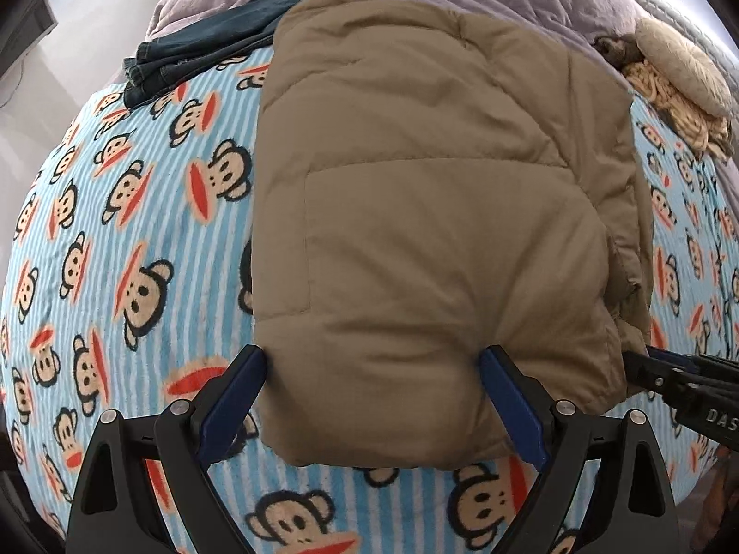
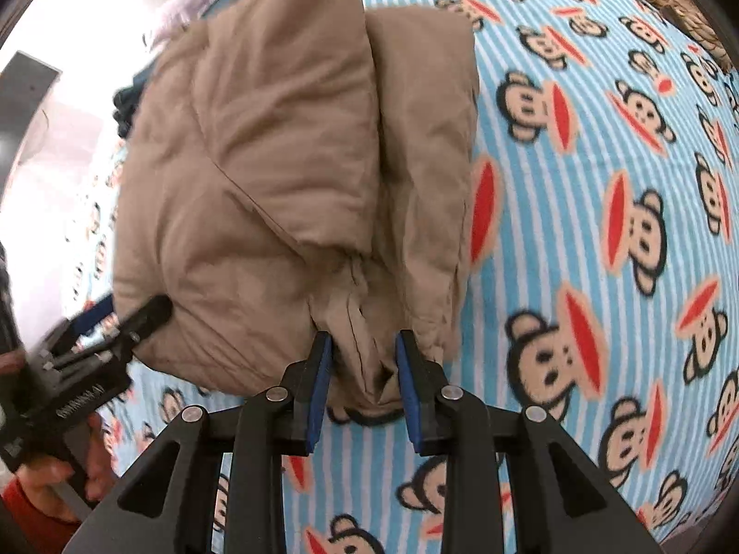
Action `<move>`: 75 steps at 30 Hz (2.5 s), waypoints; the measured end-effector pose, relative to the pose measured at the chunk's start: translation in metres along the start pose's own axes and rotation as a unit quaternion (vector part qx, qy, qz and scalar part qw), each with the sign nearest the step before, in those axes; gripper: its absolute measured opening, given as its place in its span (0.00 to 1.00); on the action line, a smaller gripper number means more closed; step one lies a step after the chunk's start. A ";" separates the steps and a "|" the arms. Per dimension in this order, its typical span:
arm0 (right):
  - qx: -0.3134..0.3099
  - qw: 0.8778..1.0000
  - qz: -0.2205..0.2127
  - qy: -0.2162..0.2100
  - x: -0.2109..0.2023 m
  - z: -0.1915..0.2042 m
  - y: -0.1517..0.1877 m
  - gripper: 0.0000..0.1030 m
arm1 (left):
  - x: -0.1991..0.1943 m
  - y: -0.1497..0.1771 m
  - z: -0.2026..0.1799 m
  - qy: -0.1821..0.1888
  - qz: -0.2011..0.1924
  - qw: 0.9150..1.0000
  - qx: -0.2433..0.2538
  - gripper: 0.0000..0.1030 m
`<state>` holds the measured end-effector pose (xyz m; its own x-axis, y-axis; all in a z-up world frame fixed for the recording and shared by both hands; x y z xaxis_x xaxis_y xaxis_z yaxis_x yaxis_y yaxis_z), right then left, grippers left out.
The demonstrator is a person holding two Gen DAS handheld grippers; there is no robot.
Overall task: Fold large clothes
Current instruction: 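Lower the folded jacket bundle onto the blanket with both tools, then open both tools and lift them away from the folded jacket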
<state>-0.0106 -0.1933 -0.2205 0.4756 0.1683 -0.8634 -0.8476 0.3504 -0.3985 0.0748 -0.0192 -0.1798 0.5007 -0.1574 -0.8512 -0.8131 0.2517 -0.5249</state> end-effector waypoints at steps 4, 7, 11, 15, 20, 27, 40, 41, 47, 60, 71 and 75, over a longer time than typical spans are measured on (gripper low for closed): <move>0.012 1.000 0.001 0.006 0.003 -0.002 -0.001 0.30 | -0.003 -0.001 -0.001 0.000 0.003 1.000 0.000 0.92; 0.006 1.000 0.001 0.001 -0.001 0.000 -0.004 0.32 | -0.005 -0.001 -0.002 0.003 0.006 1.000 -0.003 0.92; 0.009 1.000 0.004 -0.003 -0.004 0.002 -0.006 0.35 | -0.007 -0.002 -0.001 0.006 0.011 1.000 -0.012 0.92; 0.014 1.000 0.000 -0.007 -0.014 0.000 -0.011 0.38 | -0.012 -0.002 -0.003 0.007 0.012 1.000 -0.008 0.92; 0.010 1.000 -0.008 -0.013 -0.030 0.002 -0.013 0.46 | -0.020 -0.001 -0.005 0.011 0.011 1.000 0.000 0.92; 0.010 1.000 -0.011 -0.014 -0.043 0.003 -0.003 0.51 | -0.029 0.007 -0.005 0.013 0.020 1.000 0.000 0.92; 0.002 1.000 0.015 -0.006 -0.044 0.007 0.029 0.59 | -0.043 0.037 -0.001 0.021 0.040 0.999 -0.027 0.92; 0.004 1.000 0.016 -0.006 -0.045 0.007 0.031 0.59 | -0.046 0.036 0.000 0.016 0.030 0.999 -0.029 0.92; 0.013 1.000 0.003 -0.010 -0.055 0.007 0.032 0.78 | -0.071 0.028 0.012 0.019 -0.004 0.997 -0.072 0.92; -0.025 0.994 -0.093 0.049 -0.106 0.018 -0.001 0.85 | -0.109 0.003 0.018 -0.034 -0.046 0.997 -0.042 1.00; -0.059 0.985 -0.149 0.062 -0.160 0.051 -0.029 0.85 | -0.157 -0.028 0.024 -0.043 -0.100 0.993 -0.052 1.00; -0.048 0.984 -0.157 0.071 -0.176 0.055 -0.034 0.85 | -0.172 -0.039 0.024 -0.056 -0.115 0.991 -0.047 1.00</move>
<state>-0.0525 -0.1844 -0.0386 0.6865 -0.0667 -0.7241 -0.6847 0.2758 -0.6746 0.0275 0.0206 -0.0129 0.7016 -0.0925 -0.7066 -0.6951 0.1298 -0.7071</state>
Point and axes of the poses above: each gripper's, at about its wrist camera, not at the fingertips, and x roughly the way its jaws point, z to its left, y to its underside, the point moved 5 cm from there along x, roughly the way its jaws point, and after that the axes turned 12 degrees about -z, right-handed, at the moved point
